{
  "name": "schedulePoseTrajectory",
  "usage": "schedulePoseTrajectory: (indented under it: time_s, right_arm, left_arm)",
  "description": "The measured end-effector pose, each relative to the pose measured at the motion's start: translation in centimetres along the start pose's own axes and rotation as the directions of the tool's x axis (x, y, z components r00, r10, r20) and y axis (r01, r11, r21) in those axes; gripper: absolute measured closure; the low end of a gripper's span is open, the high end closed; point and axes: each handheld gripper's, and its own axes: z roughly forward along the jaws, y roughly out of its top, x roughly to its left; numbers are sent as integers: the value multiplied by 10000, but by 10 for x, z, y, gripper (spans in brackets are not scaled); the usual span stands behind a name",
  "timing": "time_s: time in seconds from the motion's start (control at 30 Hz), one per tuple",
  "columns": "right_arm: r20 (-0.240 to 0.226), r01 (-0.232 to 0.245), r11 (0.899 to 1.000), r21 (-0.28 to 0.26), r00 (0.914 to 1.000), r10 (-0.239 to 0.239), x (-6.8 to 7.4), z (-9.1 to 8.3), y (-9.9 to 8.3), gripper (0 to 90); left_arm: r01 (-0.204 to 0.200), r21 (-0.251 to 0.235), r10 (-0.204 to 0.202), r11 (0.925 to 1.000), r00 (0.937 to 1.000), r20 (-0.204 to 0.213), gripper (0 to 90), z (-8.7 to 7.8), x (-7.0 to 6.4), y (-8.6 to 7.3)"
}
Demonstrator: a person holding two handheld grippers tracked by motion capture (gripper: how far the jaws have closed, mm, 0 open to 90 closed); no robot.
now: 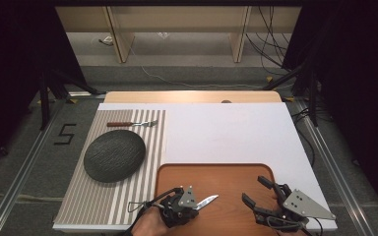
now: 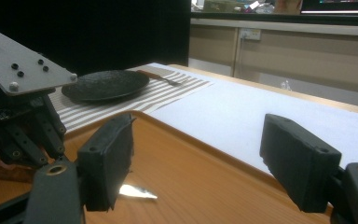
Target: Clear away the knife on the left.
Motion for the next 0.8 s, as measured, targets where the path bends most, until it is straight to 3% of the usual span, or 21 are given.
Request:
schedulePoseTrajectory:
  time_s: [0.33,0.8]
  right_arm:
    - [3,-14,10000,-17,10000,14,0,-1,0,268]
    - [2,2,10000,-33,10000,-2,0,-1,1,269]
  left_arm:
    - [99,327,-99,9994,10000,-4,897,-4,5,-4]
    - [267,304,-269,9992,9996,36,897,-11,10,-14]
